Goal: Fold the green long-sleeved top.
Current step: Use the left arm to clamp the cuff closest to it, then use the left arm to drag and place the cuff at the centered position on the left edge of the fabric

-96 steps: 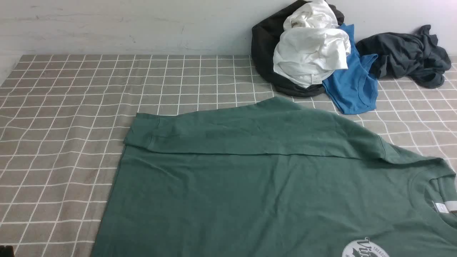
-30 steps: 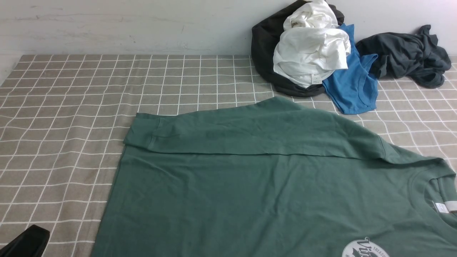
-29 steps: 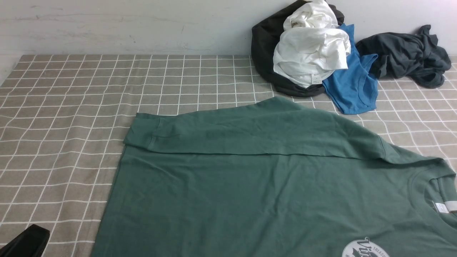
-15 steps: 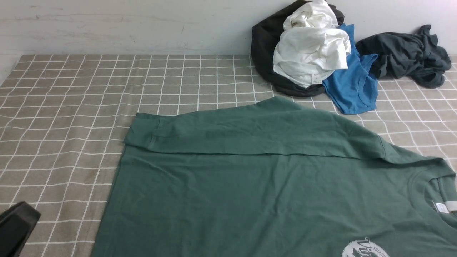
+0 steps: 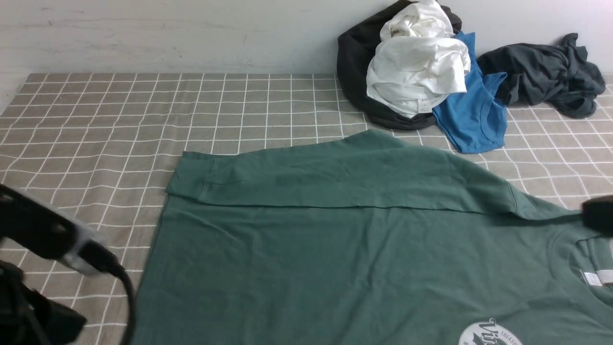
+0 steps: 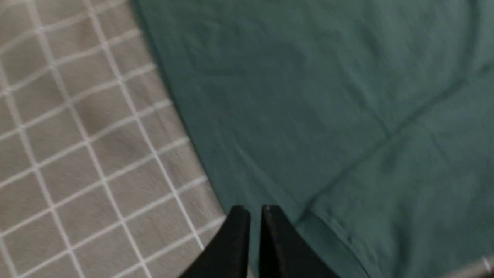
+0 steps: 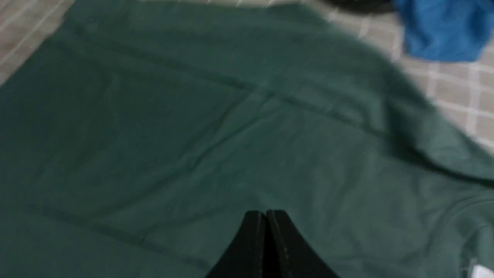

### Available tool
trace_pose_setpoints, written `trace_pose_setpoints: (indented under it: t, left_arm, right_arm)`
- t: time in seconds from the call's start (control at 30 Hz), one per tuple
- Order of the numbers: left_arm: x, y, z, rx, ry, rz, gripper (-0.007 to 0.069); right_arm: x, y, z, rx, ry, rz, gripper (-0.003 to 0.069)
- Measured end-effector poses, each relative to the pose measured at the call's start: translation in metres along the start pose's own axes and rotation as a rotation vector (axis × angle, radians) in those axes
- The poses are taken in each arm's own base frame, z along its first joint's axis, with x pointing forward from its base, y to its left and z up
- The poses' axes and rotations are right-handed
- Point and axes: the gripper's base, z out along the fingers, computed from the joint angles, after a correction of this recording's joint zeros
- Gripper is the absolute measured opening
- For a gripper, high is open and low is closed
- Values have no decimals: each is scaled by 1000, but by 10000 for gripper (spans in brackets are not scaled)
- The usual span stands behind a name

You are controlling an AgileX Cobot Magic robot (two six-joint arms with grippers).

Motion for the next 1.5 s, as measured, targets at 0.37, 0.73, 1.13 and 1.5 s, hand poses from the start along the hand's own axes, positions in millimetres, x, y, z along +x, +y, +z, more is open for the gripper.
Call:
trace_pose_setpoints:
  t: [0.37,0.73,1.13,1.5]
  left_arm:
    - [20,-35,98,98,369,365,468]
    - [12,-37,155,80,366,381,547]
    - [-9,-44,136,127,420,304,21]
    - [-90,-28,96,-59,263,462,-3]
  right_arm:
    - [15,49,28,-272,360,-265,-14]
    - [19,45,30,-226,384,-306,-14]
    - [19,45,30,-225,384,-305,-14]
    - [19,42,30,-198,390,-324,-14]
